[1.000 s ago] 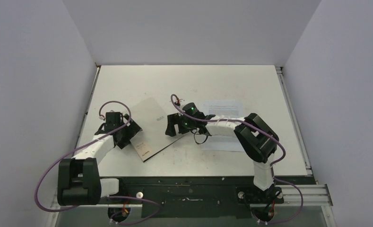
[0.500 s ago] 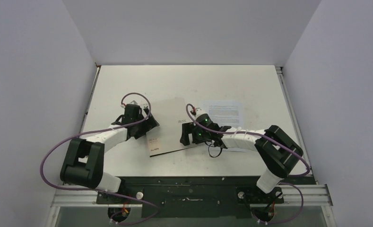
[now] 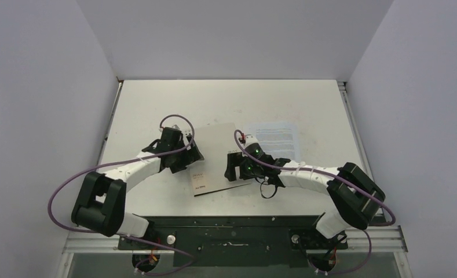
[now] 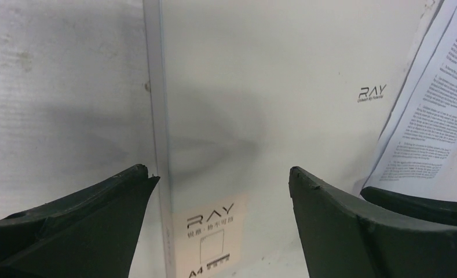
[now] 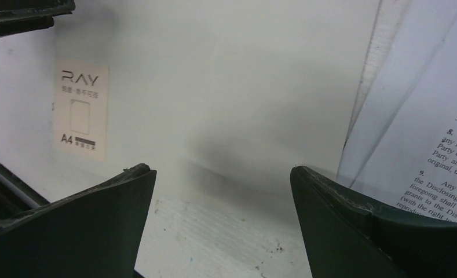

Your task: Put the files into the folder

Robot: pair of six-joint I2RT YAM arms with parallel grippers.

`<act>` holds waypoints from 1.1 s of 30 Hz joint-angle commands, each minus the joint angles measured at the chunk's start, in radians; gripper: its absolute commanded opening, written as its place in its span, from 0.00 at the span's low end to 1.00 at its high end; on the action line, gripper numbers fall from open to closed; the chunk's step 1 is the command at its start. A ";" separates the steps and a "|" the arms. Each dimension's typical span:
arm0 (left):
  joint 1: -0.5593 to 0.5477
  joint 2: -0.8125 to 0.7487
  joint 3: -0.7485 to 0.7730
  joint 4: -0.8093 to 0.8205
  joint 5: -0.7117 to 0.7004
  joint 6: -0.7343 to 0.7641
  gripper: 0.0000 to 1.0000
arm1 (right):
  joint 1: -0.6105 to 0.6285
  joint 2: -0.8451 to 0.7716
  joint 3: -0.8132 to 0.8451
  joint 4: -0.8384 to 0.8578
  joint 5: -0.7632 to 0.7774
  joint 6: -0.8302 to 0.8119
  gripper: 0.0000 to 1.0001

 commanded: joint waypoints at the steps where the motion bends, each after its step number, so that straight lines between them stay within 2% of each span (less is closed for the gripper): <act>1: -0.007 -0.120 0.086 -0.188 -0.050 0.016 0.89 | 0.016 -0.091 0.065 -0.004 0.014 -0.001 0.90; 5: 0.001 -0.195 0.086 -0.269 -0.150 0.028 0.91 | 0.014 -0.131 0.089 -0.064 0.058 -0.026 0.90; 11: 0.003 -0.206 0.069 -0.302 -0.200 0.052 0.91 | -0.015 -0.135 0.130 -0.093 0.067 -0.054 0.90; 17: -0.011 -0.135 0.055 -0.260 -0.191 0.041 0.91 | -0.057 -0.074 0.182 -0.088 0.033 -0.067 0.90; 24: -0.039 -0.027 0.095 -0.234 -0.190 0.036 0.91 | -0.125 0.021 0.192 -0.019 -0.039 -0.040 0.90; 33: -0.056 0.037 0.117 -0.212 -0.188 0.033 0.91 | -0.192 0.137 0.203 0.066 -0.136 -0.018 0.90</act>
